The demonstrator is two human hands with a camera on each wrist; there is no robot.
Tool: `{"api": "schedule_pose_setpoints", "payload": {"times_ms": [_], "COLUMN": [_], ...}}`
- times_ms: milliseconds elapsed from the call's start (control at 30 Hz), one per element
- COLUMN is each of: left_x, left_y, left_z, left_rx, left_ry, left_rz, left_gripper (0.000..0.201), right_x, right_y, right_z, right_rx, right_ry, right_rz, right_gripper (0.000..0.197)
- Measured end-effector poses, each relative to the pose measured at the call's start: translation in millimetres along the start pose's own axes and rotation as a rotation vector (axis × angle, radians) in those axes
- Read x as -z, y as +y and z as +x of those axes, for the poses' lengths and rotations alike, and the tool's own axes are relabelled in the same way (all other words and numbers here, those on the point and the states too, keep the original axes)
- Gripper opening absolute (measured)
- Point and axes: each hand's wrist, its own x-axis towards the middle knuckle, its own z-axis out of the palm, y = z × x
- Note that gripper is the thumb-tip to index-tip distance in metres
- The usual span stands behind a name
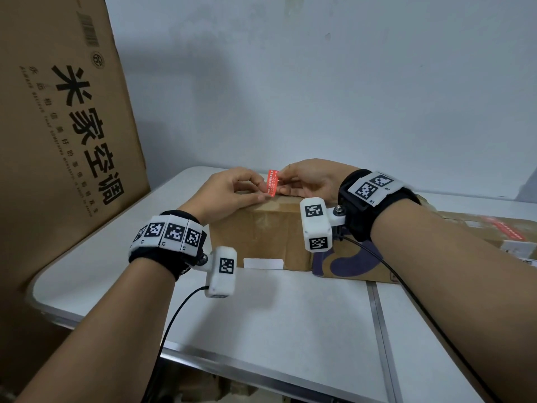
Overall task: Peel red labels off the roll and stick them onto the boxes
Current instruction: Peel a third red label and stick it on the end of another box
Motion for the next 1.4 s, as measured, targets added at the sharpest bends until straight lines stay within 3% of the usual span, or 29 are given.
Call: {"api": "schedule_pose_setpoints", "payload": {"times_ms": [100,367,533,1200,1400], "left_x": [-2,-4,-4,-4,-5], "left_y": [-1,0,0,2,3], "left_z": [-1,-4,-5,-6,-7], "left_rx": [-0.038,-0.087,-0.063,-0.037,-0.034], "left_ry": [0.06,0.064,0.079,0.048,0.044], "left_rz": [0.026,0.098,0.079,0.16,0.165], "left_gripper": [0.013,0.008,0.008,0.004,0.006], "right_x": [-1,-4,-4,-15,-15], "right_y": [0,1,2,7,7], "right_z": [0,5,7,11,11], "right_rx": [0.015,0.101,0.111,0.222,0.268], "right_ry": [-0.004,0.044,0.09,0.216,0.254], "right_rz": [-0.041,-0.209,-0.335,-0.684,-0.852], "right_gripper": [0.014,0.017,0.01,0.016,0.005]}}
